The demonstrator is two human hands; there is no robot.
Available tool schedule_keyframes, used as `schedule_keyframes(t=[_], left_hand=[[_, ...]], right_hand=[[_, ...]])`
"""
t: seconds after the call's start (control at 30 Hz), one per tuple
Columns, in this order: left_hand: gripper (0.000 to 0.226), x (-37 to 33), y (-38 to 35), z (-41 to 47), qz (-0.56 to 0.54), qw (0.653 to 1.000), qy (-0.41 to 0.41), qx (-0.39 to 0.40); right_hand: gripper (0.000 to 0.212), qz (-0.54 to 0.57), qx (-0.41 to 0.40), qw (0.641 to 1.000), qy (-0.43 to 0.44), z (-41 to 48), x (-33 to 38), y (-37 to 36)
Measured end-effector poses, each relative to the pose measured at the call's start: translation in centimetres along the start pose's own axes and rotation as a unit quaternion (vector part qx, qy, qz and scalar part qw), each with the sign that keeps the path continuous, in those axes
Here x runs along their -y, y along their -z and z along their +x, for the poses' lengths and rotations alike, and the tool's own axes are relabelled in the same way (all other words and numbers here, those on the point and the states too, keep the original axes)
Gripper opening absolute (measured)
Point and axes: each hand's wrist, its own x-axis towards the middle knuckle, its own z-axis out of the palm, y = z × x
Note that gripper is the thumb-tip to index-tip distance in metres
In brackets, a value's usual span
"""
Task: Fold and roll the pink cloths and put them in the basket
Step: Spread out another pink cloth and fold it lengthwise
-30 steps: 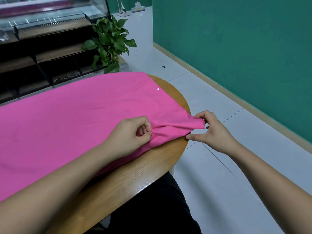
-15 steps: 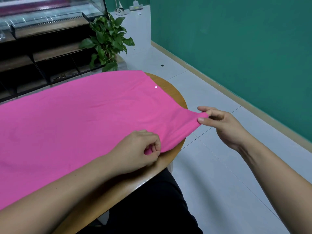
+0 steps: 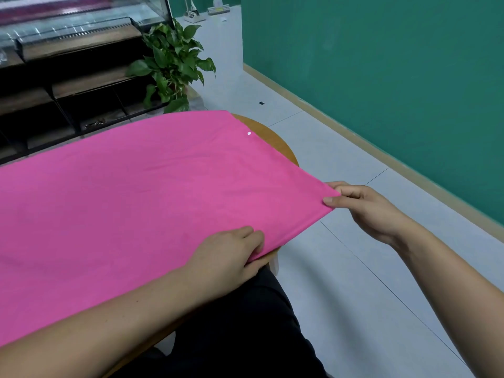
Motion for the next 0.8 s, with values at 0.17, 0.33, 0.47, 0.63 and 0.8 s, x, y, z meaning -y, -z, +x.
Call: schedule_keyframes(t=[0.17,0.33,0.47,0.63,0.8], left_hand=[[0.012,-0.2,-0.3,-0.6,-0.085,0.996,0.031,0.001],[0.027,1.4,0.9,-3.1,-0.095,0.993,0.068,0.004],[0.037,4.1,2.9,-6.6,-0.1,0.989,0.108,0.007],[0.048,6.4,4.7,-13.1,-0.081,0.983,0.164,-0.001],[0.05,8.4,5.6,-20.5,-0.079,0.971,0.223,-0.022]], right_hand=[[0.016,-0.054,-0.019,0.998,-0.03,0.2,-0.2,-0.9],[0.028,-0.257,-0.206,0.943,0.039,1.1,-0.8,-2.6],[0.025,-0.353,-0.187,0.902,0.167,1.2,1.1,-6.3],[0.022,-0.384,-0.028,0.882,0.273,2.2,3.0,-13.1],[0.027,-0.407,0.085,0.854,0.314,3.0,3.6,-21.0]])
